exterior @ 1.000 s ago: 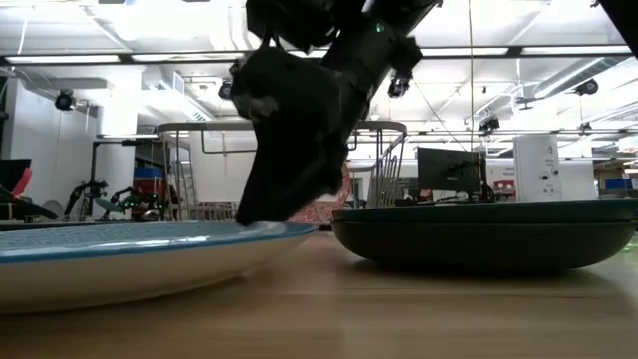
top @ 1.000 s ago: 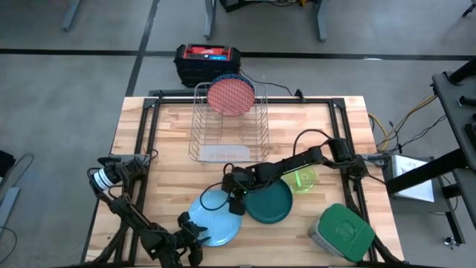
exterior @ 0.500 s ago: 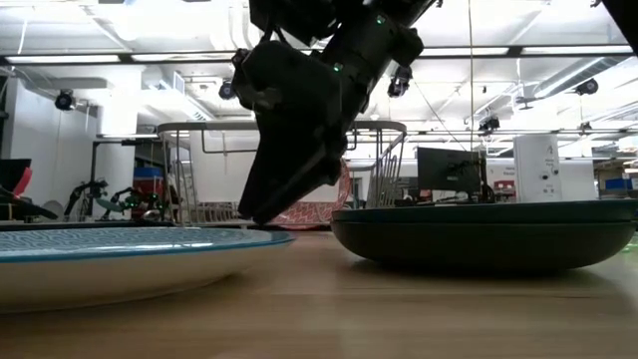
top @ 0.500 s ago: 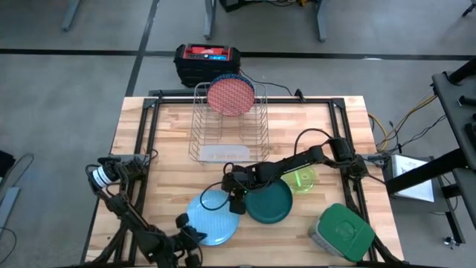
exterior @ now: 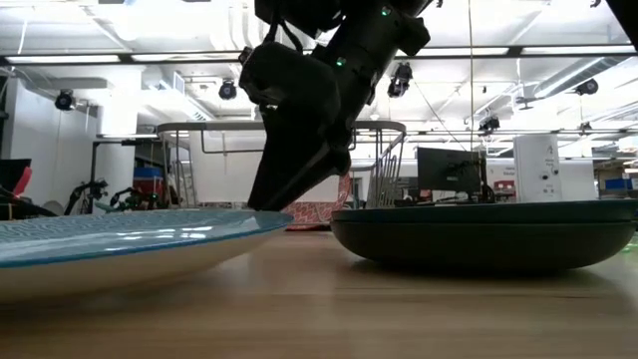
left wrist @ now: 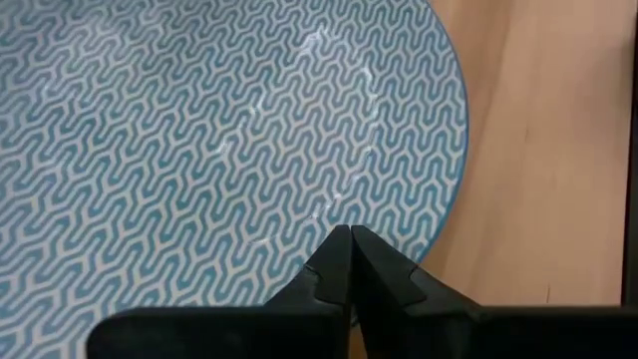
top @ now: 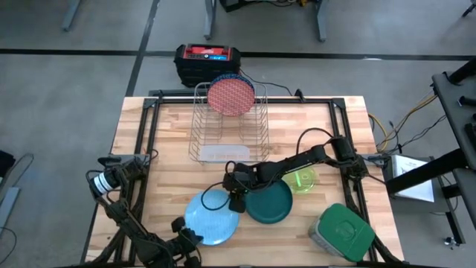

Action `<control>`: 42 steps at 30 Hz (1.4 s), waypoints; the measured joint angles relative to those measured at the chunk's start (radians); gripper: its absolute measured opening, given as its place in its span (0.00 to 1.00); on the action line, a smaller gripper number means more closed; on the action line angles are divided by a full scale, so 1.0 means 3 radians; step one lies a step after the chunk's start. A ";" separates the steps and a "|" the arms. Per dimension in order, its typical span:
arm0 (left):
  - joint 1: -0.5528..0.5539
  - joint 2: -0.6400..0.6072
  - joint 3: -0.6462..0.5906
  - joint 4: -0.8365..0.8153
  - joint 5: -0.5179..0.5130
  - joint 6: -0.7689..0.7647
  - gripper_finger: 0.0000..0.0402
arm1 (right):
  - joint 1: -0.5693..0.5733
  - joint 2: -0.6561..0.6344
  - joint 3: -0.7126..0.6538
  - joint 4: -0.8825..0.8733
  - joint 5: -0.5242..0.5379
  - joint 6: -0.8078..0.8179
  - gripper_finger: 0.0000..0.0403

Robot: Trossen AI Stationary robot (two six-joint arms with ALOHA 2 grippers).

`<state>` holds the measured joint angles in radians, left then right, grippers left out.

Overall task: Sort dishes
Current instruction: Put the light blue patterned plate into the dish rack

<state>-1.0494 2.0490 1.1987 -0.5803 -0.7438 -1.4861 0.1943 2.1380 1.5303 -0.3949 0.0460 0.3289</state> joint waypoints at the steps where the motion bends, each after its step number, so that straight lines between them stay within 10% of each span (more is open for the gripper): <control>1: -0.0005 0.0011 -0.0001 0.0002 0.0000 -0.0018 0.00 | -0.0007 0.0007 0.0000 0.0009 -0.0002 0.0018 0.36; 23: -0.0037 0.0046 -0.0232 0.0275 -0.0128 -0.0051 0.00 | -0.0049 0.0173 -0.0024 0.0830 -0.1371 0.0186 0.58; 36: -0.0032 0.0043 -0.0216 0.0276 -0.0597 -0.0042 0.00 | -0.0060 0.0152 -0.0014 0.0930 -0.1287 0.0151 0.09; 42: -0.0035 -0.0033 -0.0018 0.0000 -0.0569 0.0158 0.00 | -0.0064 0.0083 -0.0013 0.0893 -0.1303 0.0004 0.08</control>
<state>-1.0600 2.0391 1.1934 -0.5804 -0.9146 -1.4387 0.1752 2.1628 1.5263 -0.1271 -0.3449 0.3299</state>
